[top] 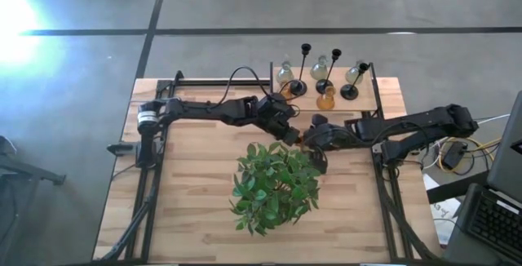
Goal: Pick & Place candle stick holders
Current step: Put the yellow glass candle holder on the shelf
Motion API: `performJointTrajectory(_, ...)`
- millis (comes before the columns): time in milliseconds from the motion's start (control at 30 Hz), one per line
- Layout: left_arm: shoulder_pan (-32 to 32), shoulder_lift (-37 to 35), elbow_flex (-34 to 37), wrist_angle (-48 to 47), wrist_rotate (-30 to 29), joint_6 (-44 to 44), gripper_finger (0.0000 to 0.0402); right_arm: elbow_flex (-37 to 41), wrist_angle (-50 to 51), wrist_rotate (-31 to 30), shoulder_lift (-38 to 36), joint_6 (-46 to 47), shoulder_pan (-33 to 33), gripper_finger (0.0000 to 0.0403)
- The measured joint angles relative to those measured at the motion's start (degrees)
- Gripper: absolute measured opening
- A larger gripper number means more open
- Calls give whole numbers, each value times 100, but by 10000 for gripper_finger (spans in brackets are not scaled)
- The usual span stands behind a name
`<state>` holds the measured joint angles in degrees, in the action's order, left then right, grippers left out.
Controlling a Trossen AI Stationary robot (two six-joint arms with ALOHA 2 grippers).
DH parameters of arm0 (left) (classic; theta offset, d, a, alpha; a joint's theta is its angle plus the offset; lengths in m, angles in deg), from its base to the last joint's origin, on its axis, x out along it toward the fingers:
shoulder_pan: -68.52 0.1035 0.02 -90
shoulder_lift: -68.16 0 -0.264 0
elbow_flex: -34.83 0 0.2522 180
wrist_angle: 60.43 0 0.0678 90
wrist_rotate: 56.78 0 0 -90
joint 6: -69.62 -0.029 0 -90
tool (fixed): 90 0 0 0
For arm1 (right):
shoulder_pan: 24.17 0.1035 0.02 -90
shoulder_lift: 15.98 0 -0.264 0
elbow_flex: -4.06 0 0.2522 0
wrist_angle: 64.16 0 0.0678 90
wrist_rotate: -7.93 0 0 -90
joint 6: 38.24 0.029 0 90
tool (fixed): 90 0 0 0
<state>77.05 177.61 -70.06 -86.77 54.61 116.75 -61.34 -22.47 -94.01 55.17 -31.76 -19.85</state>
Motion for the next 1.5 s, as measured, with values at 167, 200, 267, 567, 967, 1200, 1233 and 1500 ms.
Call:
performJointTrajectory(167,0,-2,0,17,-2,2,33,-42,4,-84,33,229,0,176)
performJointTrajectory(200,0,-6,0,17,-12,1,33,-45,-1,-122,18,282,0,163)
performJointTrajectory(267,-2,-9,0,39,-45,-24,33,-45,-2,-137,-37,367,-11,133)
performJointTrajectory(567,-2,-20,9,140,-27,-36,33,-47,99,-120,-273,719,-10,118)
performJointTrajectory(967,-14,-195,58,-640,-380,-793,196,-39,1301,-1097,-1548,2080,167,118)
performJointTrajectory(1200,-104,-1043,719,-896,-1949,-1317,208,35,2373,-2124,-2622,3133,614,118)
performJointTrajectory(1233,-129,-1299,971,-747,-2255,-1361,208,62,2588,-2302,-2749,3371,711,118)
performJointTrajectory(1500,-260,-3334,4025,2028,-4362,-1259,208,699,2881,-4423,-3536,4772,1647,118)
